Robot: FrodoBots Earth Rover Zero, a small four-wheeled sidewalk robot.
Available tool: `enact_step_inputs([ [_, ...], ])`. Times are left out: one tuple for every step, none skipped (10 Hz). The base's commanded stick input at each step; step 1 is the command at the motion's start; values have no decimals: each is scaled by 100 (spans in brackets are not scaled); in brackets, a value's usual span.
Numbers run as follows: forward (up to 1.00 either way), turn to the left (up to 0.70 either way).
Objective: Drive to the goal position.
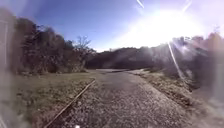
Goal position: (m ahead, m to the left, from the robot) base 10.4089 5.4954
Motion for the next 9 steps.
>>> enact_step_inputs([
  [85,-34],
  [85,-34],
  [85,-34],
  [85,-21],
  [85,-6],
  [85,0],
  [85,0],
  [85,0],
  [85,0],
])
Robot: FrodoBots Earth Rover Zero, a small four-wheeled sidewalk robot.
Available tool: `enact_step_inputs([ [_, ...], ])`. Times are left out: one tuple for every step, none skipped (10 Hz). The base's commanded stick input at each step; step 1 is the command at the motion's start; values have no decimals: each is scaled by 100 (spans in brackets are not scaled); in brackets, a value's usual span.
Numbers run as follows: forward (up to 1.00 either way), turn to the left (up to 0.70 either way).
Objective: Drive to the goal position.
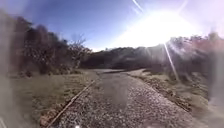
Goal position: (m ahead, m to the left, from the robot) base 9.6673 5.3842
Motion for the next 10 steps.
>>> enact_step_inputs([
  [85,0],
  [85,0],
  [85,0],
  [85,0],
  [85,0],
  [85,0],
  [85,0],
  [85,0],
  [85,0],
  [85,0],
])
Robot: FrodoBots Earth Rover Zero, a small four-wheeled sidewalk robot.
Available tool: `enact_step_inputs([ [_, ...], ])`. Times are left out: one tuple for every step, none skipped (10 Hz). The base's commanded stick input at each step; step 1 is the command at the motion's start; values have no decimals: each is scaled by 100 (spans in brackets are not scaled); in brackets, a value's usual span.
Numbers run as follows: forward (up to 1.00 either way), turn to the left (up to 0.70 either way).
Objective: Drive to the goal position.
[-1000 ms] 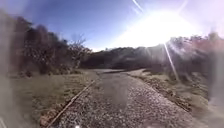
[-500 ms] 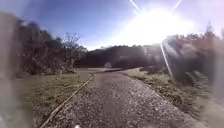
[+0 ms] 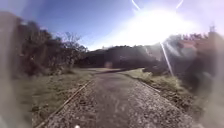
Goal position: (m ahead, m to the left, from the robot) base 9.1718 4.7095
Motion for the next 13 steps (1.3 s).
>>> enact_step_inputs([
  [85,0],
  [85,0],
  [85,0],
  [85,0],
  [85,0],
  [85,0],
  [85,0],
  [85,0],
  [85,0],
  [85,0],
  [85,0],
  [85,0],
  [85,0],
])
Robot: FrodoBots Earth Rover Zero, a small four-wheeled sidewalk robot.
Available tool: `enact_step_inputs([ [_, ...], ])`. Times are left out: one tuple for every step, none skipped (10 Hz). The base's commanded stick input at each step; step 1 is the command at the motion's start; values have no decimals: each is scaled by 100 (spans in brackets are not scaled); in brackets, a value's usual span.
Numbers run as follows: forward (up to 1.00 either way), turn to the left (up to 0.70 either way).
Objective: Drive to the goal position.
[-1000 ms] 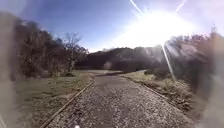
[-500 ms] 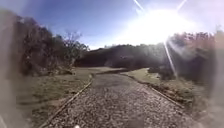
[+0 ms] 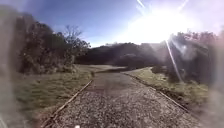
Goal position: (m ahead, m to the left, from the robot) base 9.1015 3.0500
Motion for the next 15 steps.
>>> enact_step_inputs([
  [85,0],
  [85,0],
  [85,0],
  [85,0],
  [85,0],
  [85,0],
  [85,0],
  [85,0],
  [85,0],
  [85,0],
  [85,0],
  [85,0],
  [85,0],
  [85,0],
  [85,0],
])
